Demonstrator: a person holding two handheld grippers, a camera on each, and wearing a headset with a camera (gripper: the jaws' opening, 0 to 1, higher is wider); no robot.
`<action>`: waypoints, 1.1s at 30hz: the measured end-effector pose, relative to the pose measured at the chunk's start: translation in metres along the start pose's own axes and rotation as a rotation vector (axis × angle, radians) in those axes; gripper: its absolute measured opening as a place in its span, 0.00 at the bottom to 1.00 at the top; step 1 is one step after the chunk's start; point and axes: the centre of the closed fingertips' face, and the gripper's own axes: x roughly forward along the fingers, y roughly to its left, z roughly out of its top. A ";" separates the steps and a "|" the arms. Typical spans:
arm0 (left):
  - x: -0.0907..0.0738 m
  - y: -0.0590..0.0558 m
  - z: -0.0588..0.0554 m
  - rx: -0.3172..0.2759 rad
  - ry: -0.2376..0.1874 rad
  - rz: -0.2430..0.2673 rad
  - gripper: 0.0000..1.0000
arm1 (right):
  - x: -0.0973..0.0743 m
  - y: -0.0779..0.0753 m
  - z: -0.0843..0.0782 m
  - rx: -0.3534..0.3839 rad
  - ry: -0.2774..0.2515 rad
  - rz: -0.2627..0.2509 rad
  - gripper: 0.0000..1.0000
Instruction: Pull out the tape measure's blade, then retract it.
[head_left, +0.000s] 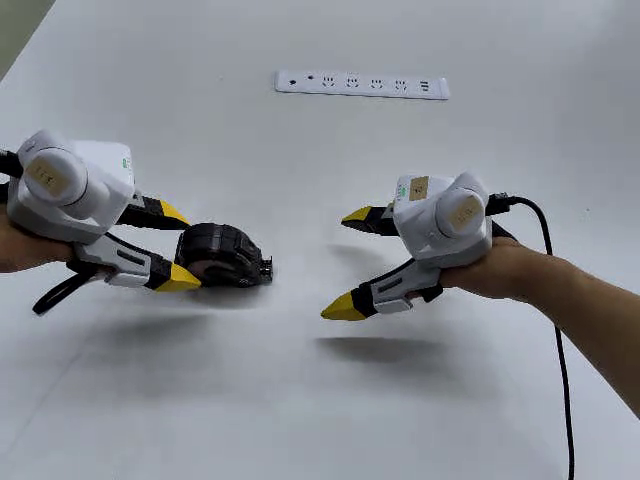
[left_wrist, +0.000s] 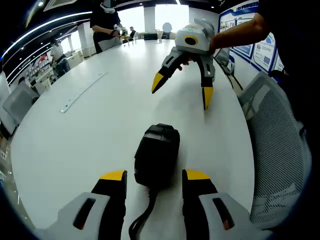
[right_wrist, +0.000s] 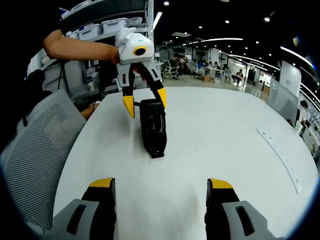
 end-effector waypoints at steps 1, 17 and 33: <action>0.000 0.000 0.000 0.012 0.005 -0.006 0.38 | 0.002 0.000 0.002 -0.014 -0.001 0.008 0.72; 0.009 0.003 -0.002 0.079 0.043 -0.053 0.26 | 0.027 -0.001 0.016 -0.107 0.007 0.062 0.43; 0.010 0.001 -0.001 0.095 0.029 -0.056 0.24 | 0.051 0.006 0.017 -0.194 0.054 0.118 0.30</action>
